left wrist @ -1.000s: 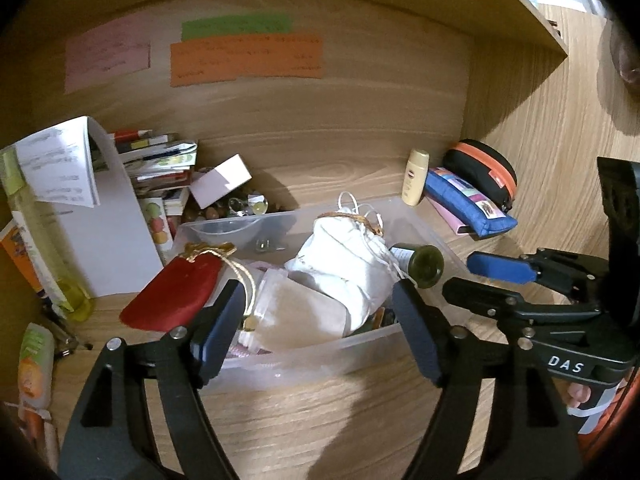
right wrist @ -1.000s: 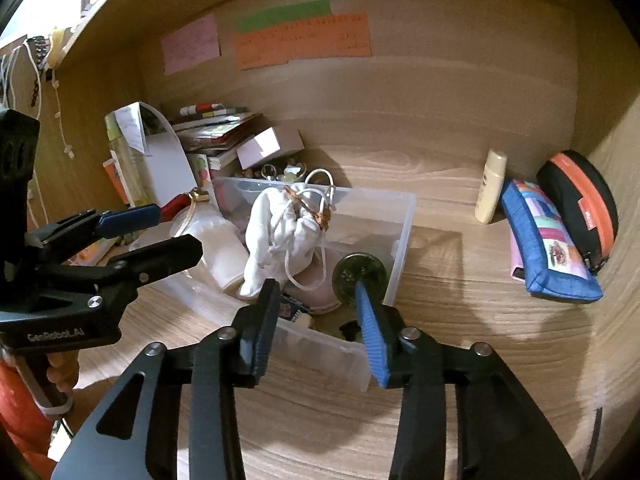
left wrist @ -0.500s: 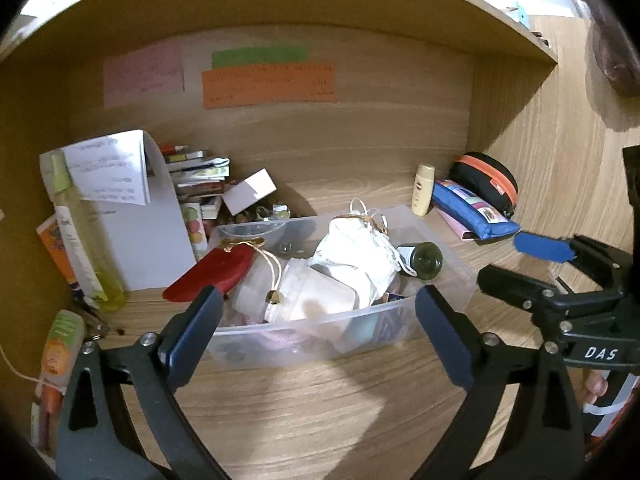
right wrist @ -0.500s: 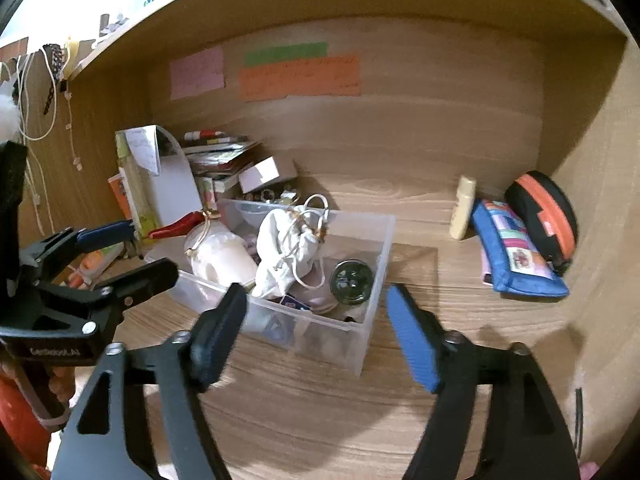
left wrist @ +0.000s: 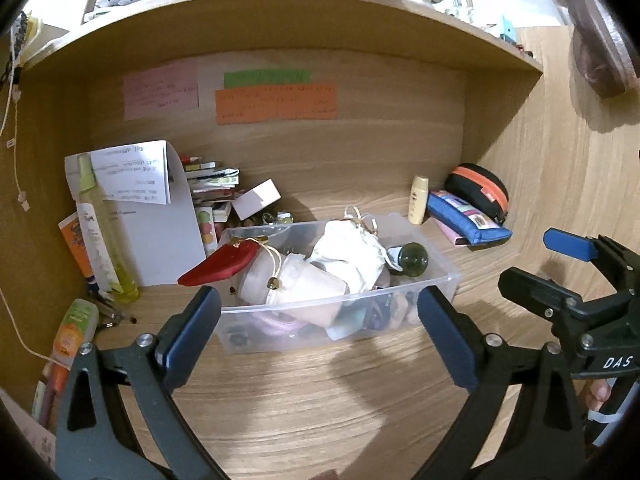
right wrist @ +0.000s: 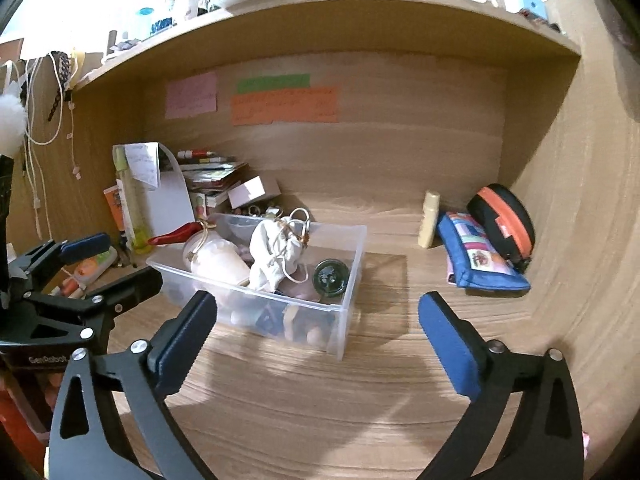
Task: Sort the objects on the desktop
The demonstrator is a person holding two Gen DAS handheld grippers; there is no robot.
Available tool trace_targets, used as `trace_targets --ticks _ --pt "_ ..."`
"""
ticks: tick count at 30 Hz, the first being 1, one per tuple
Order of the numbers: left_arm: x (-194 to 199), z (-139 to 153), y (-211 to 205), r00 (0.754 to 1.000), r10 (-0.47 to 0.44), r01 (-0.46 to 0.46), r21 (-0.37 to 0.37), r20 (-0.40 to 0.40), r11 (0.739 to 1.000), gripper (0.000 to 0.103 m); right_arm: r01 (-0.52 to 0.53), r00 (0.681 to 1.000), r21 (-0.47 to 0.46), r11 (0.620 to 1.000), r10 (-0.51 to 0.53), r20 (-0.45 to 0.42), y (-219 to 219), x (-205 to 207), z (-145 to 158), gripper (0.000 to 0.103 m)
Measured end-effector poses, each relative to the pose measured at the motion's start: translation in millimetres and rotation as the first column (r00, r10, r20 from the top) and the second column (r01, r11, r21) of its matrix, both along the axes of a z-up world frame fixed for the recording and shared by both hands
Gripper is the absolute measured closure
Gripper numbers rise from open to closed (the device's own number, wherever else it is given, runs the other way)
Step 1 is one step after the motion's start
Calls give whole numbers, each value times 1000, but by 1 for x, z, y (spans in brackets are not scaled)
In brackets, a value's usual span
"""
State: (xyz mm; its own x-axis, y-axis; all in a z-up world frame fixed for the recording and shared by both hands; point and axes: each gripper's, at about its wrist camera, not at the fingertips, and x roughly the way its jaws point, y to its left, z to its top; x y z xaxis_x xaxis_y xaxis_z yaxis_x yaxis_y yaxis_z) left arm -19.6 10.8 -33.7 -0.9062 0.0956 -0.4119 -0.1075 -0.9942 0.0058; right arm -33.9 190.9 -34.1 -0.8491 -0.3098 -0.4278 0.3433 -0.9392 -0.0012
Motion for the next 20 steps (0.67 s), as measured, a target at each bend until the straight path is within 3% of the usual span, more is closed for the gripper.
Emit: trace_targets --ticks 5,14,20 --pt "2 0 3 1000 14 -14 -9 -10 1000 3 0 1000 1 1000 0 -26 0 9 2 1" --pt "3 -1 0 1000 -28 27 66 5 997 3 28 999 -26 999 -29 -41 9 13 5 1" --pt "7 0 5 1000 -30 30 45 -4 999 3 27 999 -38 999 -28 -17 13 8 1 1"
